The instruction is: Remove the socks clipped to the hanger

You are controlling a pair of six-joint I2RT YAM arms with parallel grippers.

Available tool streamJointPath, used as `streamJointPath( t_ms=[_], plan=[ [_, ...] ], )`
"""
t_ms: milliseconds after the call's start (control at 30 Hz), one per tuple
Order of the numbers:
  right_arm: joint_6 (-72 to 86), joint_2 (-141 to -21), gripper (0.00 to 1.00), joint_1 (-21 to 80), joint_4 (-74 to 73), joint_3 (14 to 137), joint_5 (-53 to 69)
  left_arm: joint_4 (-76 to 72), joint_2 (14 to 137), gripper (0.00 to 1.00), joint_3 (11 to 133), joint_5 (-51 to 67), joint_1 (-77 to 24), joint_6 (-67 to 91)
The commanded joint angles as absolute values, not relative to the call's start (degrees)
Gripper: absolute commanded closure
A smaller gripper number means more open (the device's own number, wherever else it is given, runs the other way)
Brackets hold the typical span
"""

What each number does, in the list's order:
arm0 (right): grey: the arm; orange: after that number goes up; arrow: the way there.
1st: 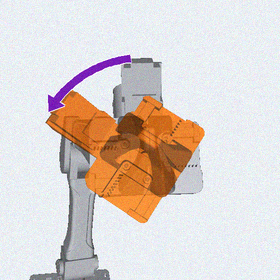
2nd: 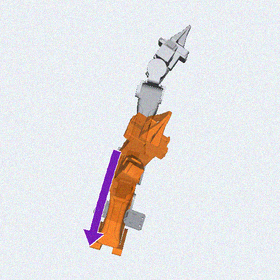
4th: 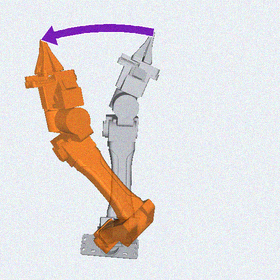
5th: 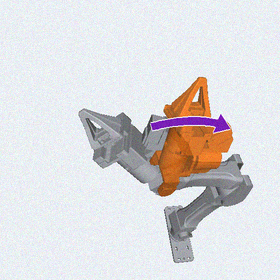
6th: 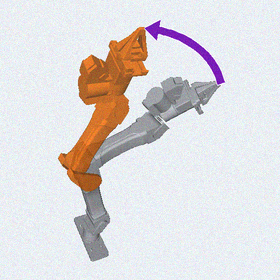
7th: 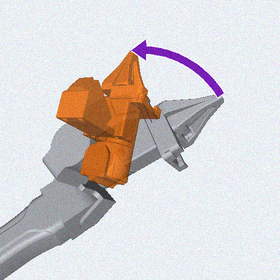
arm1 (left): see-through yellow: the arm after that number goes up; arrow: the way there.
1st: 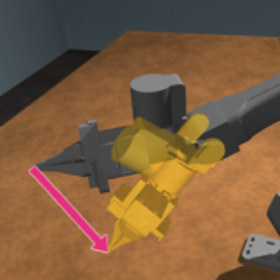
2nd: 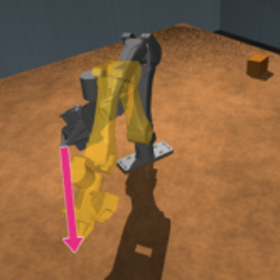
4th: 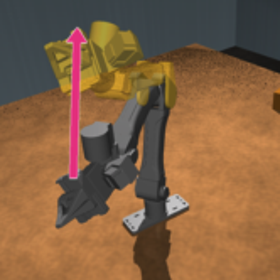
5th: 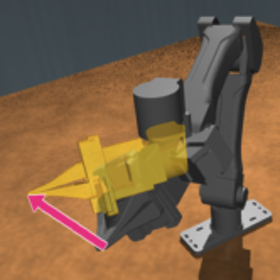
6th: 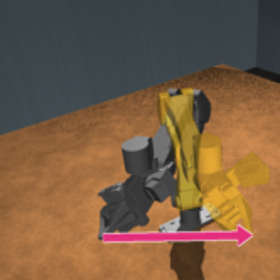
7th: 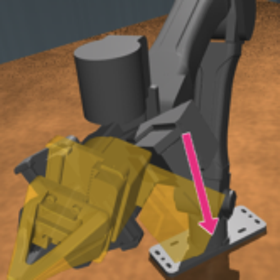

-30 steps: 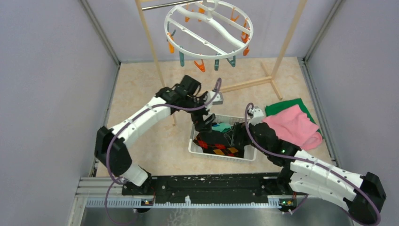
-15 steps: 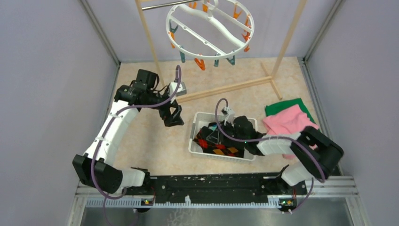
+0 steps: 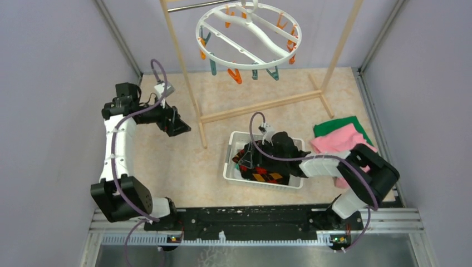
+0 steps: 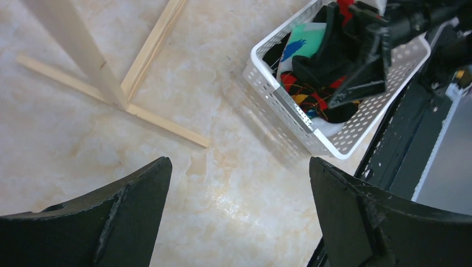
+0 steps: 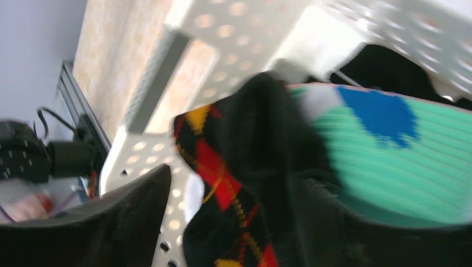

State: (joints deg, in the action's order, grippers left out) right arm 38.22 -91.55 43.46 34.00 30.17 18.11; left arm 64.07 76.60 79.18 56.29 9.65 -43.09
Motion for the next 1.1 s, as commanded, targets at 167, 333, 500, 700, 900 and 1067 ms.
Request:
streamJointPath(
  t_ms=[167, 333, 500, 700, 900, 1067],
  plan=[
    [25.9, -67.3, 0.01, 43.6, 2.9, 42.5, 4.2, 45.7, 78.9, 0.01, 73.3, 56.5, 15.1, -24.3],
    [21.3, -56.1, 0.01, 40.5, -9.3, 45.1, -11.1, 27.2, 75.3, 0.01, 61.4, 47.9, 17.9, -16.5],
    [14.5, -46.8, 0.01, 32.5, -7.7, 36.9, -32.8, 7.8, 74.3, 0.01, 50.9, 38.1, 18.1, -8.8],
    [10.2, -42.6, 0.01, 29.0, 20.9, 17.0, -50.0, -12.8, 81.5, 0.01, 41.6, 37.5, 17.8, -4.6],
    [13.1, -50.5, 0.01, 22.5, 40.8, 7.5, -56.9, -26.2, 90.6, 0.01, 36.1, 40.2, 17.8, -5.9],
    [11.1, -59.8, 0.01, 18.0, 46.9, 9.3, -52.7, -37.2, 92.1, 0.01, 31.9, 41.1, 17.7, -2.4]
  ],
)
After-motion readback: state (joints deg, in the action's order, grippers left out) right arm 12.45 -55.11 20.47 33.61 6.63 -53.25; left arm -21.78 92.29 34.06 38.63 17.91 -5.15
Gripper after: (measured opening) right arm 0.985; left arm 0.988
